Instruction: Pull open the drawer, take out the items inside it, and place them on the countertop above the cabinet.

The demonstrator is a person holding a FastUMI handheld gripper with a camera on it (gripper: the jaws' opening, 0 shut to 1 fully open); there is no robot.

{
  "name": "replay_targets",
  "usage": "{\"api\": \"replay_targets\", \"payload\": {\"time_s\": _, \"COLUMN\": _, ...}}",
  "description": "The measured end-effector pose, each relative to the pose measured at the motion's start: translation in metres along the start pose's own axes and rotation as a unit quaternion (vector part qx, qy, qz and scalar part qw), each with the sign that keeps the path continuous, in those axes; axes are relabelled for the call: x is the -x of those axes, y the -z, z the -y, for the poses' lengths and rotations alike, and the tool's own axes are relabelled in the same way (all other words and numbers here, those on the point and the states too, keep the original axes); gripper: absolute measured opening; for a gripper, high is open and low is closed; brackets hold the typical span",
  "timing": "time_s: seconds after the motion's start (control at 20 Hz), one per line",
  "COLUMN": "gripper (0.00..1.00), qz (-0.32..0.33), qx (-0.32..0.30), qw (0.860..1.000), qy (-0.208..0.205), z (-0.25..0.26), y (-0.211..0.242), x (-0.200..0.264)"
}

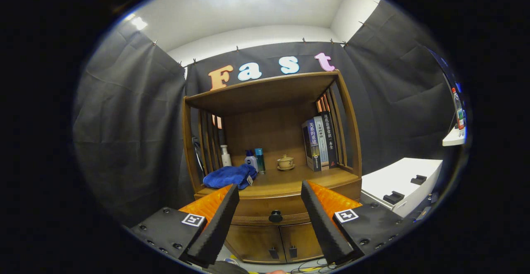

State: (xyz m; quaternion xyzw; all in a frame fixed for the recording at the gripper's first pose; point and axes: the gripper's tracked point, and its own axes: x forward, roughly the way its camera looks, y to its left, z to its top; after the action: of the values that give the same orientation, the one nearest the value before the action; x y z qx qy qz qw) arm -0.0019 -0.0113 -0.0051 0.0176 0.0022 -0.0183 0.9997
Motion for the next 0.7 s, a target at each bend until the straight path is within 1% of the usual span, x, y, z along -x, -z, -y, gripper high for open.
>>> {"api": "replay_targets", "payload": {"time_s": 0.15, "gripper": 0.98, "qz": -0.012, "qx": 0.009, "qw": 1.000, "qy": 0.001, "z": 0.000, "y": 0.013, "x": -0.005}}
{"api": "replay_targets", "payload": {"time_s": 0.25, "gripper": 0.98, "qz": -0.008, "qx": -0.004, "qw": 1.000, "qy": -0.009, "z": -0.006, "y": 0.022, "x": -0.010}}
{"api": "replay_targets", "payload": {"time_s": 0.35, "gripper": 0.98, "qz": -0.008, "qx": -0.003, "qw": 1.000, "qy": -0.012, "z": -0.007, "y": 0.034, "x": -0.026}}
{"api": "replay_targets", "payload": {"time_s": 0.45, "gripper": 0.98, "qz": -0.035, "qx": 0.007, "qw": 0.999, "qy": 0.000, "z": 0.002, "y": 0.063, "x": -0.047}}
{"api": "replay_targets", "payload": {"time_s": 0.6, "gripper": 0.98, "qz": -0.060, "qx": 0.031, "qw": 0.997, "qy": 0.029, "z": 0.014, "y": 0.101, "x": -0.091}}
{"api": "replay_targets", "payload": {"time_s": 0.7, "gripper": 0.98, "qz": -0.067, "qx": 0.046, "qw": 0.996, "qy": 0.041, "z": 0.023, "y": 0.124, "x": -0.117}}
